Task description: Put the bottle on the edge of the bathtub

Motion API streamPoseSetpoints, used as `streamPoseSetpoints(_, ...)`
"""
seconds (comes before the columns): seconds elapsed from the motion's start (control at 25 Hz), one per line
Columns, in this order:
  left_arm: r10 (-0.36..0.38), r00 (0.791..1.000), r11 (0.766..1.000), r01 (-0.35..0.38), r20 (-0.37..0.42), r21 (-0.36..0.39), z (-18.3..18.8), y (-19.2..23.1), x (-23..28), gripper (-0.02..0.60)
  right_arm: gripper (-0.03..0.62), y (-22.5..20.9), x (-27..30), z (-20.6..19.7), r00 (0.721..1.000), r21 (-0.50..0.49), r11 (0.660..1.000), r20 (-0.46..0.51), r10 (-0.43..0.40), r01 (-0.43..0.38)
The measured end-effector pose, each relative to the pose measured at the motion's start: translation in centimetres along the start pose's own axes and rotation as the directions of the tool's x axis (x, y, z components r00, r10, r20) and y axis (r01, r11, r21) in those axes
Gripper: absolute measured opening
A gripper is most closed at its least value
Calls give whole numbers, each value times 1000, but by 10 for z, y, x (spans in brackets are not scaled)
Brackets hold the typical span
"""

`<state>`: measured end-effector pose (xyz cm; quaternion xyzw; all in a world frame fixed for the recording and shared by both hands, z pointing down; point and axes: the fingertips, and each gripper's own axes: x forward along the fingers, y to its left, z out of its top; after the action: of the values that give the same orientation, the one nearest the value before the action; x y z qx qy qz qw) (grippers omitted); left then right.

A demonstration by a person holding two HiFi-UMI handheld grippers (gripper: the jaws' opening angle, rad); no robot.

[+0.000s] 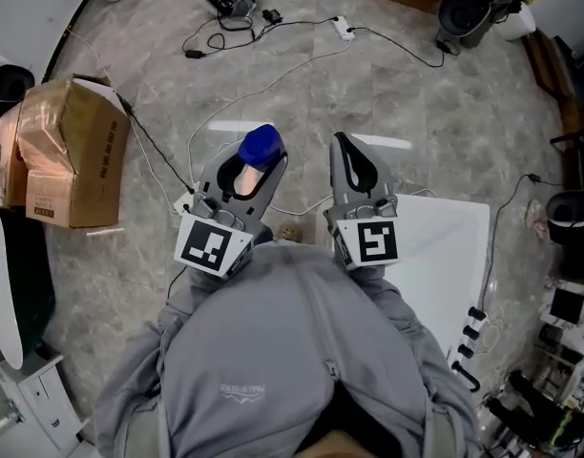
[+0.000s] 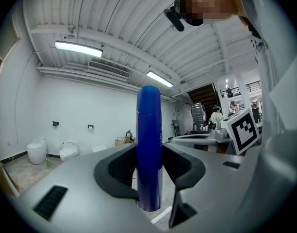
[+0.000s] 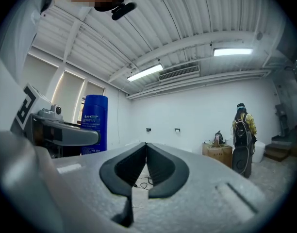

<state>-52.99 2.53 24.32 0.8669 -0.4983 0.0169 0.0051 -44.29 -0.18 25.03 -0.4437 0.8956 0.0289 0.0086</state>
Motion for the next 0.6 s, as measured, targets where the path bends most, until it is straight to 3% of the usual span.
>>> streamPoseSetpoints(0.36, -36, 999, 999, 36, -18, -18, -6, -6, 32, 158, 5, -30, -4, -15, 998, 9, 999, -39, -45, 45)
streamPoseSetpoints(0.6, -105, 994, 994, 105, -9, -18, -6, -1, 70, 158, 5, -58, 9, -19, 993, 3, 994, -46, -106, 107)
